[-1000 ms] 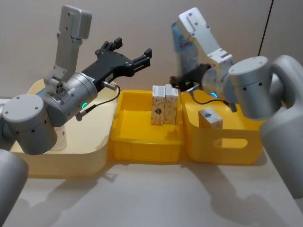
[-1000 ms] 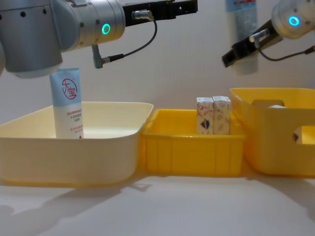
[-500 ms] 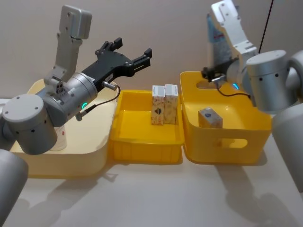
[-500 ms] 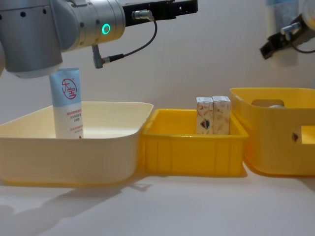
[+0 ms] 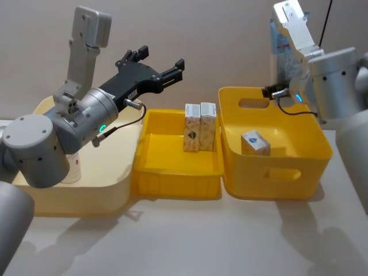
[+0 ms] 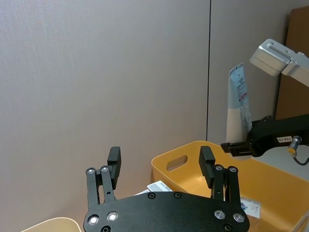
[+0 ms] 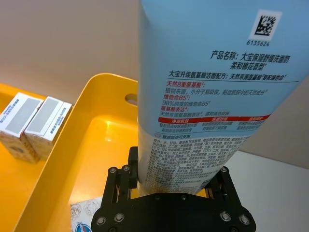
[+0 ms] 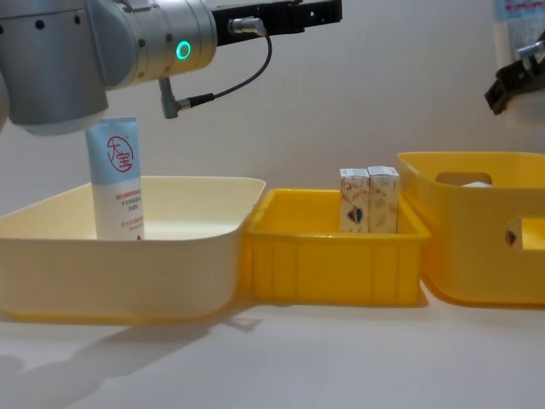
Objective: Bimanual collaborative sorting of washing and personal care products
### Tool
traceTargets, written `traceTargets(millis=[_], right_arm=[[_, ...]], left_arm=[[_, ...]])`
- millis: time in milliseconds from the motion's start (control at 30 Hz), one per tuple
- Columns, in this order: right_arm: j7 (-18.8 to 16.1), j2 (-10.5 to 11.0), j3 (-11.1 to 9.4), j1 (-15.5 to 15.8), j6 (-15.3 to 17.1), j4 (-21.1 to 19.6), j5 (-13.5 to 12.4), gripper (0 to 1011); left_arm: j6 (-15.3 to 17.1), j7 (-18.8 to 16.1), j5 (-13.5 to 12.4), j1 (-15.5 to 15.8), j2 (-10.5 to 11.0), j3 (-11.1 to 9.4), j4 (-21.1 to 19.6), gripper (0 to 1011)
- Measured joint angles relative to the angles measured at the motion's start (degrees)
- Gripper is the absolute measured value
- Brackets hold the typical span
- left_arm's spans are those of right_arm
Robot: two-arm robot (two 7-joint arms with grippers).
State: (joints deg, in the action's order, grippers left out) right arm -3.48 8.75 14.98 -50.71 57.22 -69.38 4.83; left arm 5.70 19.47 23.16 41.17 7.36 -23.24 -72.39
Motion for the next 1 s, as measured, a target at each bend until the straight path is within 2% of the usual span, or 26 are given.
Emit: traceTargets(millis=[300, 367, 467, 600, 633, 733, 800, 900, 1000], right_arm=[[-5.86, 1.29, 2.55, -4.04, 3.73, 4.40, -1.16, 660], [-8.96, 1.89, 4.16, -5.91, 5.08, 6.53, -1.59, 660], [-11.10, 2.28, 5.56, -7.35, 5.83, 8.19, -1.77, 660], [-14.80, 2.92, 8.65, -10.24, 6.96, 11.64, -1.84, 660], [-16.53, 3.12, 10.17, -11.59, 7.34, 13.39, -1.82, 660], [-19.41, 3.33, 12.85, -13.93, 7.84, 16.43, -1.45, 660], [-20.54, 3.39, 14.15, -15.07, 7.98, 17.99, -1.19, 660], [-23.11, 3.45, 17.13, -17.74, 8.24, 22.00, -0.49, 660], [-24.23, 3.46, 18.44, -18.83, 8.38, 23.75, -0.12, 660]], left_arm=[[0.00, 0.00, 0.00, 0.00, 0.00, 0.00, 0.00, 1004], [0.00, 0.00, 0.00, 0.00, 0.00, 0.00, 0.00, 1003], [0.00, 0.00, 0.00, 0.00, 0.00, 0.00, 0.00, 1003], [0.00, 0.00, 0.00, 0.00, 0.00, 0.00, 0.00, 1003], [0.00, 0.00, 0.00, 0.00, -0.01, 0.00, 0.00, 1003], [0.00, 0.00, 0.00, 0.00, 0.00, 0.00, 0.00, 1003], [0.00, 0.00, 0.00, 0.00, 0.00, 0.00, 0.00, 1004], [0.00, 0.00, 0.00, 0.00, 0.00, -0.01, 0.00, 1003], [0.00, 0.00, 0.00, 0.00, -0.01, 0.00, 0.00, 1004]])
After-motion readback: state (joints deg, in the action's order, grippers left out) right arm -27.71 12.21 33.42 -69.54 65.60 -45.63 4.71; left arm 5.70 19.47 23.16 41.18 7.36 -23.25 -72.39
